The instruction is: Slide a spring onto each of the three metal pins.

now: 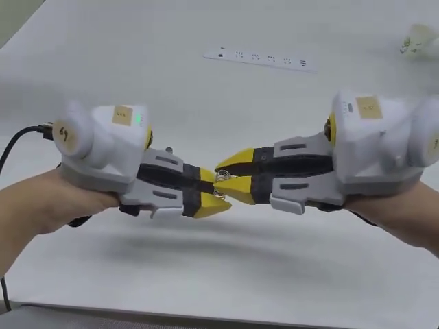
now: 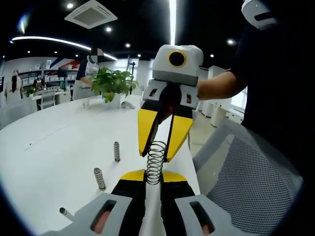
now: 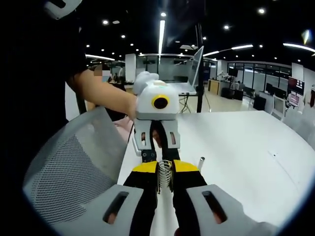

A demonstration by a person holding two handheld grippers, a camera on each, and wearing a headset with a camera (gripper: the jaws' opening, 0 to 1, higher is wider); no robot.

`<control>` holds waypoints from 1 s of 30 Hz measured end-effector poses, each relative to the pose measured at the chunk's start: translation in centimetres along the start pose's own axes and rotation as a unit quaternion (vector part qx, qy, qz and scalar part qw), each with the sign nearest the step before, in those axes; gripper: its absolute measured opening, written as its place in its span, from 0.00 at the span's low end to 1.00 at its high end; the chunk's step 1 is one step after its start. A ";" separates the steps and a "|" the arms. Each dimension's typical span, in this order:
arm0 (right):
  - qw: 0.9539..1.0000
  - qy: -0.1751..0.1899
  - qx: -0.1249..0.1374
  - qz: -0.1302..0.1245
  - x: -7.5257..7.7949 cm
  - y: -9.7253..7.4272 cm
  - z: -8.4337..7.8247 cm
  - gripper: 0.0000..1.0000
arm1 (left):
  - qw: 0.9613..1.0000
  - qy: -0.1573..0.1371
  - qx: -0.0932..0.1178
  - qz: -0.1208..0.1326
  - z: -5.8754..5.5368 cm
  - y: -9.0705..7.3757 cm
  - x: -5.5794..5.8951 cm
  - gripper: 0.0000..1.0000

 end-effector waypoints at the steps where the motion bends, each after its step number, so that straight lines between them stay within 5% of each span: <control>1: 1.000 0.002 0.002 0.000 0.0 0.1 0.0 0.08 | 1.000 0.000 0.001 -0.001 0.0 0.0 0.0 0.02; 18: 1.000 -0.014 -0.002 -0.002 0.5 0.1 0.7 0.07 | 1.000 -0.023 0.020 0.010 0.2 -0.8 -0.3 0.04; 30: 1.000 -0.019 -0.010 -0.012 0.6 0.0 0.6 0.07 | 0.998 -0.038 0.022 0.040 -0.2 -1.8 -0.7 0.22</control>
Point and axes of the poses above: the centre of the closed fingertips' face, and the gripper's own axes: y roughly forward along the fingers, x roughly to its right, z roughly out of its top, the point moved 7 cm from there along -y, roughly backward along the fingers, and after that the axes turned 3 degrees about -x, right-handed, at the moved point
